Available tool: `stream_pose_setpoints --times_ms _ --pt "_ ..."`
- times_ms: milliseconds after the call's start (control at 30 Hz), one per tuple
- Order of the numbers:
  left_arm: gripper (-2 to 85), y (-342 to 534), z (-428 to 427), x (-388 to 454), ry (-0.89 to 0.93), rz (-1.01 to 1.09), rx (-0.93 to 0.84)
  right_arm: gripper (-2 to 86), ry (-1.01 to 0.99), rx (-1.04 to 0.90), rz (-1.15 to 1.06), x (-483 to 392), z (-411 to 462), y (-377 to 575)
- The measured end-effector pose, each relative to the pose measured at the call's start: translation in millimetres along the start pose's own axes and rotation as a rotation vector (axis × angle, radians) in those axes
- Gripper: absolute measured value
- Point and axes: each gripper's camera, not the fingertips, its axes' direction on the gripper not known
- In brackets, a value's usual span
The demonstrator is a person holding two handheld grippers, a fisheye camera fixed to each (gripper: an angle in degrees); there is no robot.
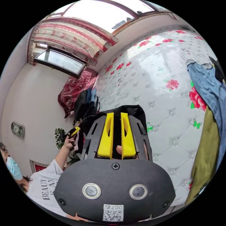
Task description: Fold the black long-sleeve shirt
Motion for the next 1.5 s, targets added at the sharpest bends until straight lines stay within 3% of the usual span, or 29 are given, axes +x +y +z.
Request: stream_pose_setpoints --times_ms 400,567,767,867,967,1033,1167,1300,1367,1433,1500 --pt "8.9 98 73 -37 -0.189 0.015 -0.116 6.7 0.215 0.058 0.128 52 50 135" --pt "10.6 73 98 -39 -0.171 0.002 -0.146 8.4 0.307 -0.007 -0.036 29 74 85" --pt "10.6 9 117 7 -0.231 0.195 -0.057 8.5 0.364 -0.086 -0.152 8 134 9" --pt "10.8 -21 156 15 -0.279 0.244 -0.125 7.7 0.393 -0.152 -0.169 8 171 -12" --pt "8.8 -35 205 1 -0.279 0.158 -0.235 5.7 0.418 -0.195 -0.152 13 201 -18" --pt "2.5 -30 220 -1 -0.268 0.153 -0.22 4.0 0.459 -0.182 -0.16 12 205 -16" --pt "-0.2 -19 200 0 -0.217 0.164 -0.086 1.4 0.375 -0.044 -0.228 1 172 -12" --pt "-0.6 -26 179 -18 -0.143 0.071 0.069 0.9 0.397 0.0 -0.214 8 157 -23" --pt "-0.4 -37 203 -24 -0.145 0.064 0.044 1.0 0.392 -0.024 -0.132 28 170 -35" --pt "0.4 -46 265 -30 -0.287 0.061 -0.137 1.4 0.39 -0.121 -0.039 49 196 -41" --pt "2.0 -42 265 -23 -0.306 0.101 -0.047 2.0 0.438 -0.137 -0.001 60 207 -40"
